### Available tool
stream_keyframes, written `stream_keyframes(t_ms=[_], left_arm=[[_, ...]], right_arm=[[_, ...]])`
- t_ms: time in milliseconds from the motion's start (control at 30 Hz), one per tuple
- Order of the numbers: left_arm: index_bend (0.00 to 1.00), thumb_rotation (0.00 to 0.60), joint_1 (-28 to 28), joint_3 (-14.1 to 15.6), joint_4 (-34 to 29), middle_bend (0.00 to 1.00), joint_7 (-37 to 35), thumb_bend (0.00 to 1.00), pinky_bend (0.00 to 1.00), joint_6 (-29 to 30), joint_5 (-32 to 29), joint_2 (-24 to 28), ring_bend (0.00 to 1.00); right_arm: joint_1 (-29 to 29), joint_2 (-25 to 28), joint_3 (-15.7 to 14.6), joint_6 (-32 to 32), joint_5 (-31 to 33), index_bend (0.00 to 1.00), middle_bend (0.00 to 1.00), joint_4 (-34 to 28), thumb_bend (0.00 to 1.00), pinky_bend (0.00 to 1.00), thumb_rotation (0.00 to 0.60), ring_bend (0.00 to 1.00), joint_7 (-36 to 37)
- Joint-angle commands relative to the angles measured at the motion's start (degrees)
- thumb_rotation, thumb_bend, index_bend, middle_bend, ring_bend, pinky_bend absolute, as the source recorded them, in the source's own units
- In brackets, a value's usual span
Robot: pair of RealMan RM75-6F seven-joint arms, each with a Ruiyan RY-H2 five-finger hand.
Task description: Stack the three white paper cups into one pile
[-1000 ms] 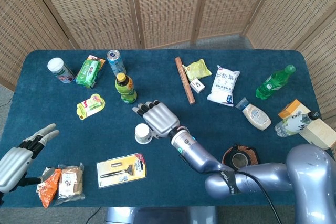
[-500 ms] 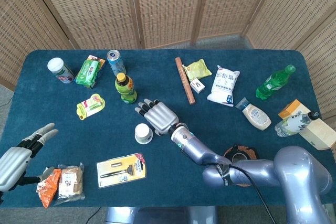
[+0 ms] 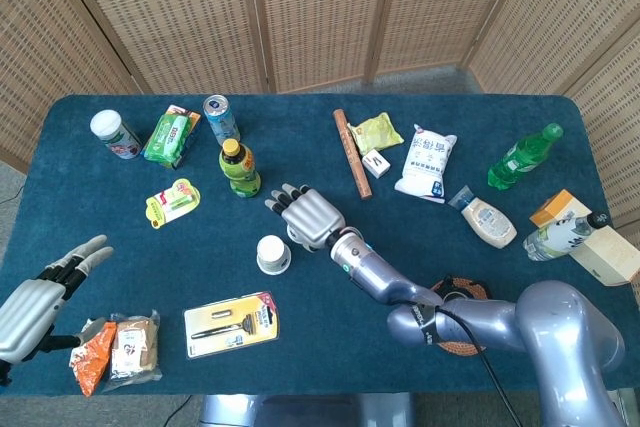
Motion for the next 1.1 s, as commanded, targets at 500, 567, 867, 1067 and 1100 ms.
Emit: stream_keyframes(t_ms=[500,567,867,1067,1100], left_arm=[[0.04,0.600,-0.54,-0.21,-0.61,0.00,1.63,0.37,0.15,-1.63,-1.40,-0.57,0.00],[0.04,0.600,-0.55,-0.16,-0.61,0.00,1.59,0.37,0.15,-1.65,-1.28,-0.52,0.00],[0.04,0.600,-0.50,-0.15,-0.52,0.00,1.25,0.37,0.15,-1.51,-1.24,-0.45,0.00],[0.04,0.600,-0.54,-0.08,-0.58,0.00,1.39,0.37,0.15,-1.64,-1.07,-0.47,0.00],[0.04,0.600,-0.52,-0.09,-0.59,0.00,1.40,0.37,0.15,-1.61,-1.11,-0.48,0.00]], right_arm=[[-2.25,-3.44,0.67,-1.28,-3.57,0.22,0.22,5.91,0.29,0.31,0.600,0.21,4.69],[-2.52,-3.75,0.67,-1.12,-3.94,0.23,0.27,6.30,0.30,0.32,0.600,0.25,4.75],[-3.47,-4.29,1.23,-0.56,-5.04,0.30,0.35,6.86,0.35,0.37,0.600,0.33,5.03],[-4.27,-4.38,1.73,-0.22,-5.39,0.32,0.37,6.73,0.37,0.38,0.600,0.34,5.62],[-4.40,-4.27,1.77,-0.18,-5.48,0.32,0.37,6.57,0.37,0.38,0.600,0.34,5.66]])
